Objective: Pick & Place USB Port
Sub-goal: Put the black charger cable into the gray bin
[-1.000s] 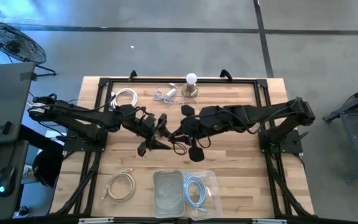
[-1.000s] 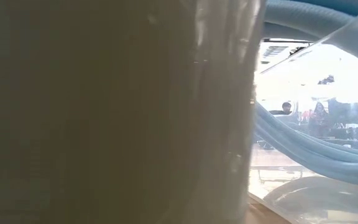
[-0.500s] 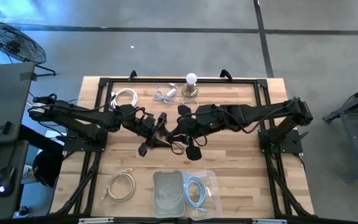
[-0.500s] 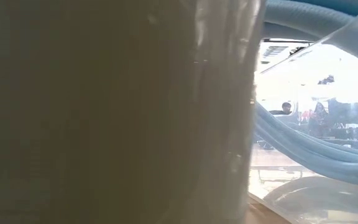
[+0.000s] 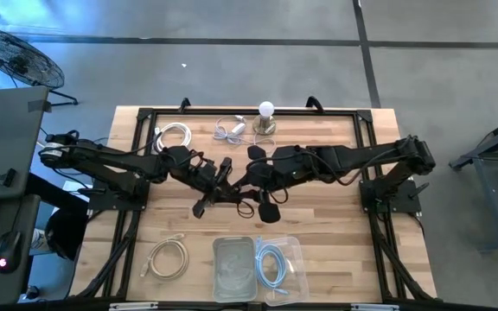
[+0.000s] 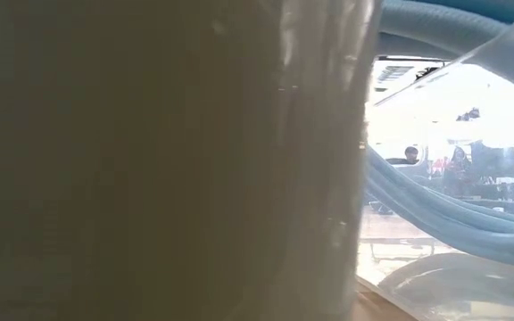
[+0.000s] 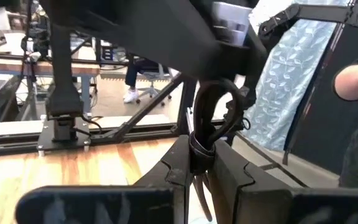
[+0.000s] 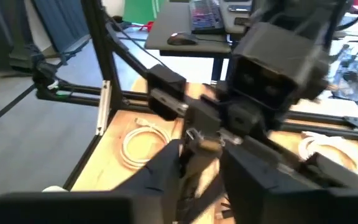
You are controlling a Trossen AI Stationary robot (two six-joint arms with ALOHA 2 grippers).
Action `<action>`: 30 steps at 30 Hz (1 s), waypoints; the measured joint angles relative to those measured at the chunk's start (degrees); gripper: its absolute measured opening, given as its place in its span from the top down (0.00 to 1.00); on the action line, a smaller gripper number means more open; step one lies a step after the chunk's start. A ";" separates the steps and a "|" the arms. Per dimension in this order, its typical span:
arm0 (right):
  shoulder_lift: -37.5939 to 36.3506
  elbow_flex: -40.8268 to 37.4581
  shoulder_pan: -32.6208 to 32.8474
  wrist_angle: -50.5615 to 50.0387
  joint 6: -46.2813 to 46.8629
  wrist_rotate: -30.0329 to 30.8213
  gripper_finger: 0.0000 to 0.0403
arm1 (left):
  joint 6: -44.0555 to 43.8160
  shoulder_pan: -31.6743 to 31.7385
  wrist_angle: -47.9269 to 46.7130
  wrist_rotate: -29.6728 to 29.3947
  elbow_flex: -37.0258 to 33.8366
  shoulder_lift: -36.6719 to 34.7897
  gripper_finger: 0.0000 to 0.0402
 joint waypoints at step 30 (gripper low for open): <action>-11.97 0.02 2.73 -10.73 -0.39 14.28 0.50 | -24.48 -28.13 -16.81 -24.20 -0.02 -4.54 0.93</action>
